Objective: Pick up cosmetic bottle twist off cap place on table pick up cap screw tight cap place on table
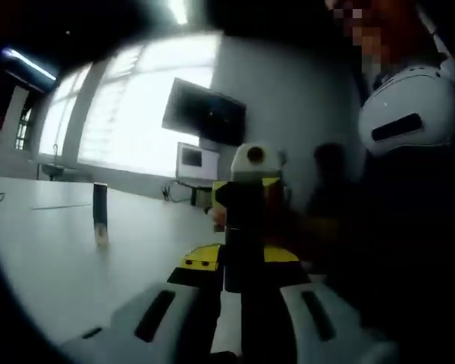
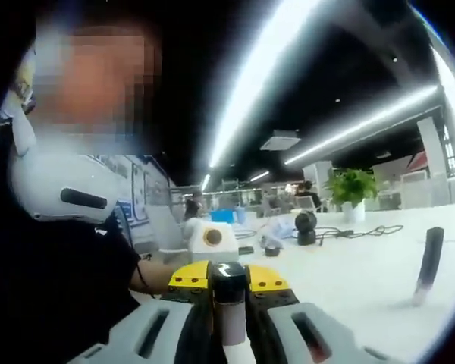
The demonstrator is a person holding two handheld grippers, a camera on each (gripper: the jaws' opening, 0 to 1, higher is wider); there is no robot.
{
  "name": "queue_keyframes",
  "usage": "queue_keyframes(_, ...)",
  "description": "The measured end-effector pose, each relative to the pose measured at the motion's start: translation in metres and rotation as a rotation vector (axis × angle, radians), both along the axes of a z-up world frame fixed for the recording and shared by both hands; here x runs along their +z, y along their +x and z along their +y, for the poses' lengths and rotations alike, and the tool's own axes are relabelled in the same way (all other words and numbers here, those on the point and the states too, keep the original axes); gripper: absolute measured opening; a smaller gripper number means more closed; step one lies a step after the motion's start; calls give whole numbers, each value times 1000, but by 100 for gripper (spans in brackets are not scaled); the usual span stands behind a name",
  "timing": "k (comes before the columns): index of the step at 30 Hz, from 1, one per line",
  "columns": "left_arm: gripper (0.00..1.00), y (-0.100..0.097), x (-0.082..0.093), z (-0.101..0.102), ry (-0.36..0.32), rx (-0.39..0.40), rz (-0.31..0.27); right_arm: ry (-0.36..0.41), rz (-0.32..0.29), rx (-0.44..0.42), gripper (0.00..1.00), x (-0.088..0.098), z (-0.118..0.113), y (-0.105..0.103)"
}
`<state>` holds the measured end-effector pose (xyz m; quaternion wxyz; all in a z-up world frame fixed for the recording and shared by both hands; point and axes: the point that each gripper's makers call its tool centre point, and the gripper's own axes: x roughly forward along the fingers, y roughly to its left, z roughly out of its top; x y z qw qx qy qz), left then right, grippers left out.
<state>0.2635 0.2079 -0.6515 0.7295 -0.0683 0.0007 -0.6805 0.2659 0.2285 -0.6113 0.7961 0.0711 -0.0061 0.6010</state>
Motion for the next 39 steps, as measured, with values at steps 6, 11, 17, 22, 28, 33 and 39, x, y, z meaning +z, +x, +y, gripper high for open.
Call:
queue_keyframes(6, 7, 18, -3, -1, 26, 131, -55, -20, -29, -110, 10, -3, -1, 16)
queue_keyframes(11, 7, 33, -2, 4, 29, 224, -78, -32, -83, -200, 10, -2, 3, 27)
queue_keyframes(17, 7, 44, 2, 8, 20, 329, -103, -27, -108, -278, 10, 3, 2, 36)
queue_keyframes(22, 7, 56, 2, 10, 34, 431, -114, -33, -121, -379, 10, 3, 1, 46)
queue_keyframes(28, 7, 64, 4, 12, 41, 513, -125, -23, -119, -459, 10, 5, -2, 55)
queue_keyframes(33, 7, 67, 8, 14, 37, 565, -137, 7, -107, -525, 10, 8, -6, 60)
queue_keyframes(39, 7, 73, 8, 16, 76, 661, -211, 20, -111, -601, 10, 7, -7, 64)
